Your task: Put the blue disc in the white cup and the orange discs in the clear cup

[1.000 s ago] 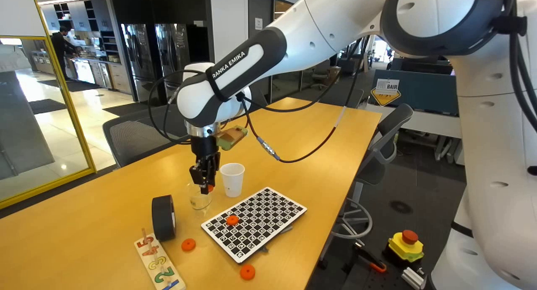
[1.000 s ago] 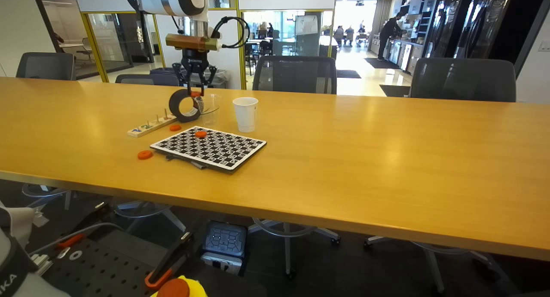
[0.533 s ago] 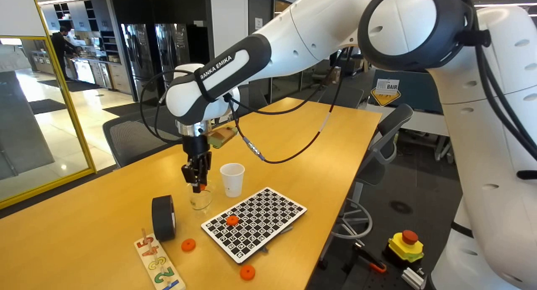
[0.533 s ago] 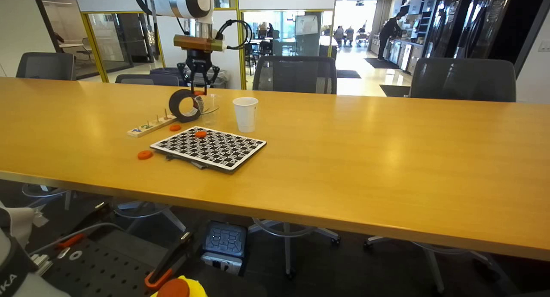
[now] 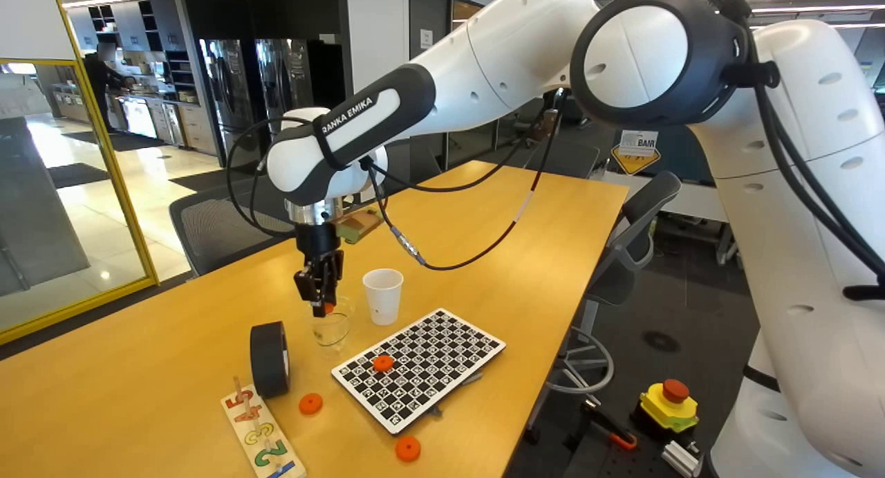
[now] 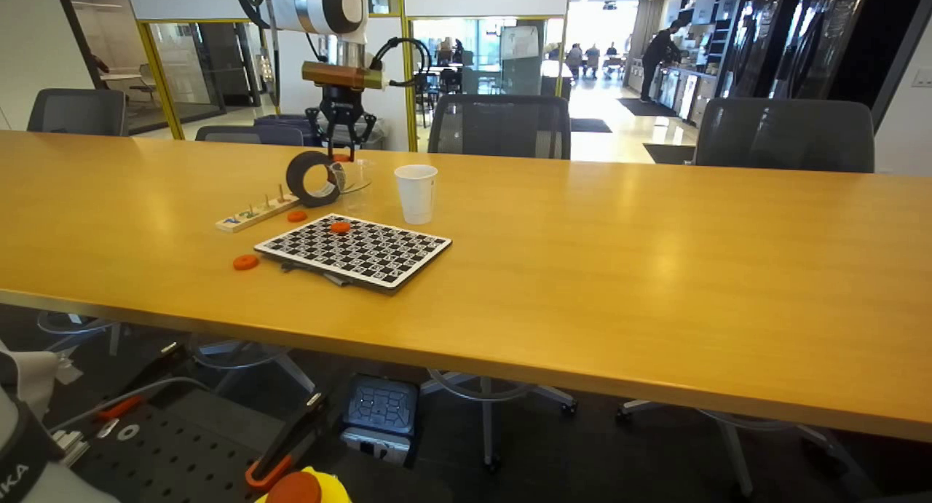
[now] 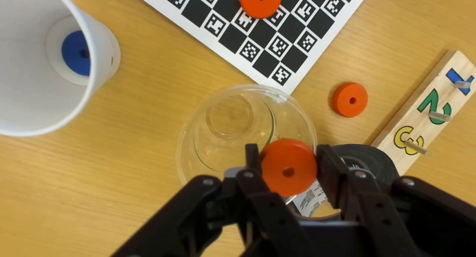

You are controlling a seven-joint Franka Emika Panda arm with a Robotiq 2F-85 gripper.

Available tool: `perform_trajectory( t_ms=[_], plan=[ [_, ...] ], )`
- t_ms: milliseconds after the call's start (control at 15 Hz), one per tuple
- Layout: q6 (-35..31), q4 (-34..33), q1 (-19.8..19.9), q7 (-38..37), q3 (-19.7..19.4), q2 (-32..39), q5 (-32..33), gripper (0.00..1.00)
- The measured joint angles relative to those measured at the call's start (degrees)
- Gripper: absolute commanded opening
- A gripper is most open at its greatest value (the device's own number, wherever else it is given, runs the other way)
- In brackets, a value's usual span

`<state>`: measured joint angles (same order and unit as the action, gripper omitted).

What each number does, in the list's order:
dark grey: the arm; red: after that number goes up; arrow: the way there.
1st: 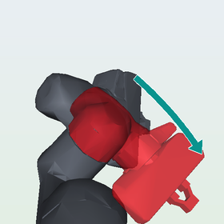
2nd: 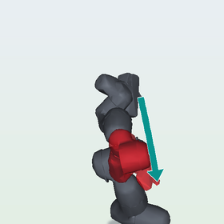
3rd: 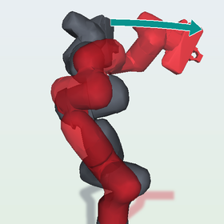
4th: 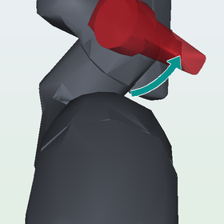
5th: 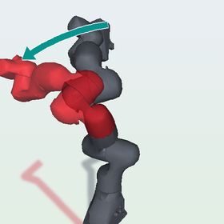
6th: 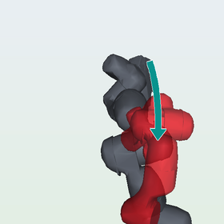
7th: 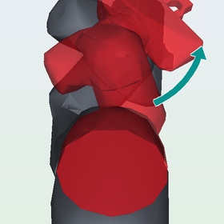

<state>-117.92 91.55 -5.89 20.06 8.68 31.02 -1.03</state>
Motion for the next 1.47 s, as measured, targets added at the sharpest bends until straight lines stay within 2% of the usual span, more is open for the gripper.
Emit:
perform_trajectory(
  t_ms=[267,333,600,867,1467],
  plan=[
    [0.8,-1.1,0.0,-0.1,-0.2,0.7,0.0,0.97],
    [0.8,-1.2,0.0,-0.2,-0.3,0.8,0.1,1.0],
    [0.7,-1.1,0.0,-3.2,-0.7,0.7,0.2,1.0],
    [-0.1,1.3,-0.2,-9.7,-1.2,-0.6,0.2,1.0],
    [-8.0,18.6,-1.1,-20.6,-2.2,-10.0,0.7,1.0]
  ],
)
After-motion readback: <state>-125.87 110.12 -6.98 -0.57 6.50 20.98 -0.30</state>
